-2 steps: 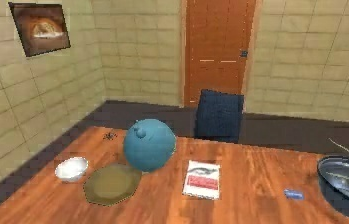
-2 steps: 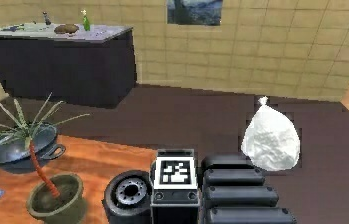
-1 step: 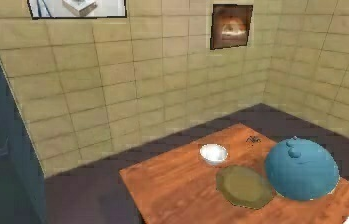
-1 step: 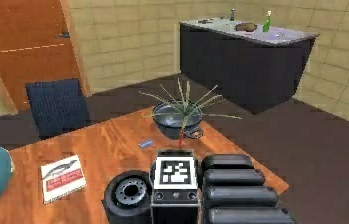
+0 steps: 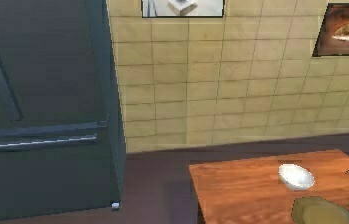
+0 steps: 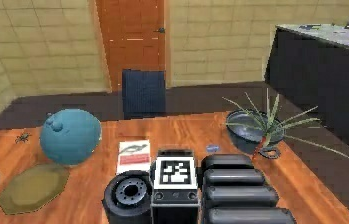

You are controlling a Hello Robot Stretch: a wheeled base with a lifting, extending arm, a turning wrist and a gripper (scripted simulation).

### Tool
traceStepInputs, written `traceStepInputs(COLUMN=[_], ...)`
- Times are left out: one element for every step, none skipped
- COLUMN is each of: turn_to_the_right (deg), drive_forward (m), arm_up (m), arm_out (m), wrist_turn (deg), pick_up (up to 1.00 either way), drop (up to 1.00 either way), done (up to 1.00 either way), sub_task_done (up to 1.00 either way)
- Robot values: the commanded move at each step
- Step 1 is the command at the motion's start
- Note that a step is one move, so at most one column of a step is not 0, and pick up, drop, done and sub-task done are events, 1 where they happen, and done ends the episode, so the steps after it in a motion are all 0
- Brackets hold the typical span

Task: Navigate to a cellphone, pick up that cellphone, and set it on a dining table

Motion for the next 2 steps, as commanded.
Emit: traceStepInputs(turn_to_the_right=[0.0,45.0], drive_forward=[0.15,0.00], arm_up=[0.00,0.00], arm_out=[0.00,0.00], wrist_turn=[0.0,0.0], pick_up=[0.00,0.00], drop=[0.00,0.00], done=[0.00,0.00], sub_task_done=[0.00,0.00])
